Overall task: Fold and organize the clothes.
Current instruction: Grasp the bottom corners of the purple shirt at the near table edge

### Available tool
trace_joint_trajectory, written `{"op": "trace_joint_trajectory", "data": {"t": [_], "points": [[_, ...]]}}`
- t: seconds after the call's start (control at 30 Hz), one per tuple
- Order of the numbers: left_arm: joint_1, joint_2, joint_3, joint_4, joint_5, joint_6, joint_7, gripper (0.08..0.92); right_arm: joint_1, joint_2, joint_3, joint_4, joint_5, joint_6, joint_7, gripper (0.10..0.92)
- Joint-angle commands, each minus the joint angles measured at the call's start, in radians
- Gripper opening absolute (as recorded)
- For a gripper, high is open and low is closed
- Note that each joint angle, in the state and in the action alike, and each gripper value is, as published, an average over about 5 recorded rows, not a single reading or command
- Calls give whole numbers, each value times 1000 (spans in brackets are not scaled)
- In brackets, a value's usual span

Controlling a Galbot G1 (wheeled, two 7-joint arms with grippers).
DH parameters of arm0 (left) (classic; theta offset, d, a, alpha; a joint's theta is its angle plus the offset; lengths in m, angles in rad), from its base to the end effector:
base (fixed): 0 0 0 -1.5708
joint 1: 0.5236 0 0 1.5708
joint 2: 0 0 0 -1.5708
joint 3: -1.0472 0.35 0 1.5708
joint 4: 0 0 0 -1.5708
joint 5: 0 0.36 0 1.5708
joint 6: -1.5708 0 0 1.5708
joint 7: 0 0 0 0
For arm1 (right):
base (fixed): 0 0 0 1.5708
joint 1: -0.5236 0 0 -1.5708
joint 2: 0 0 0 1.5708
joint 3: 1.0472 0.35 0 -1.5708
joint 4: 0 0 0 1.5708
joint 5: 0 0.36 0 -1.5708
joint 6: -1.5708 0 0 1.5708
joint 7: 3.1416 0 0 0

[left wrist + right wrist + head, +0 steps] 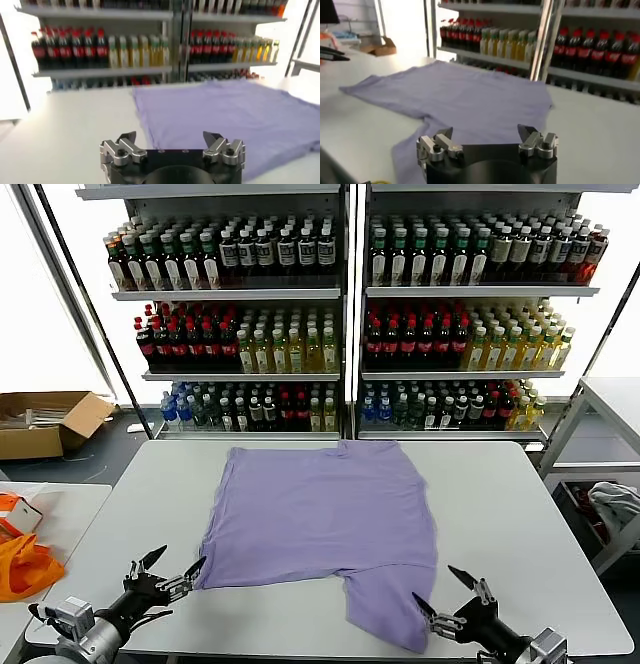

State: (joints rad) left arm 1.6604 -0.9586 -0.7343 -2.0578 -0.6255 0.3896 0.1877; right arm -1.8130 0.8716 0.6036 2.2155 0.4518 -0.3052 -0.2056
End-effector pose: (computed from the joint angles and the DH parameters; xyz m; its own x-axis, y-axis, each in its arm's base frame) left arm 0.1909 0.1588 -0.2693 -0.8400 0.2892 0.4591 0.2795 0.9558 -0.0907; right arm 0.1461 -0.1036 -0.2619 -0.7448 -0.4568 0.4863 -0.5241 0.8517 -0.0026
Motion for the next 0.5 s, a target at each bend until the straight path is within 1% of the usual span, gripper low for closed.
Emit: {"op": "trace_joint_trajectory", "data": {"t": [0.03, 0.3, 0.37, 0.5], "points": [[-46, 65, 105, 30, -92, 149, -81, 822, -26, -42, -62, 28, 20, -77, 57, 823], [-81, 62, 137, 78, -95, 154, -86, 823, -27, -7, -109, 15, 28, -86, 101, 817], [-83, 62, 138, 81, -98, 153, -86, 822, -18, 1, -123, 9, 26, -84, 112, 787], [-91, 57, 141, 89, -100, 151, -89, 823, 5, 6, -149, -2, 22, -86, 119, 680]]}}
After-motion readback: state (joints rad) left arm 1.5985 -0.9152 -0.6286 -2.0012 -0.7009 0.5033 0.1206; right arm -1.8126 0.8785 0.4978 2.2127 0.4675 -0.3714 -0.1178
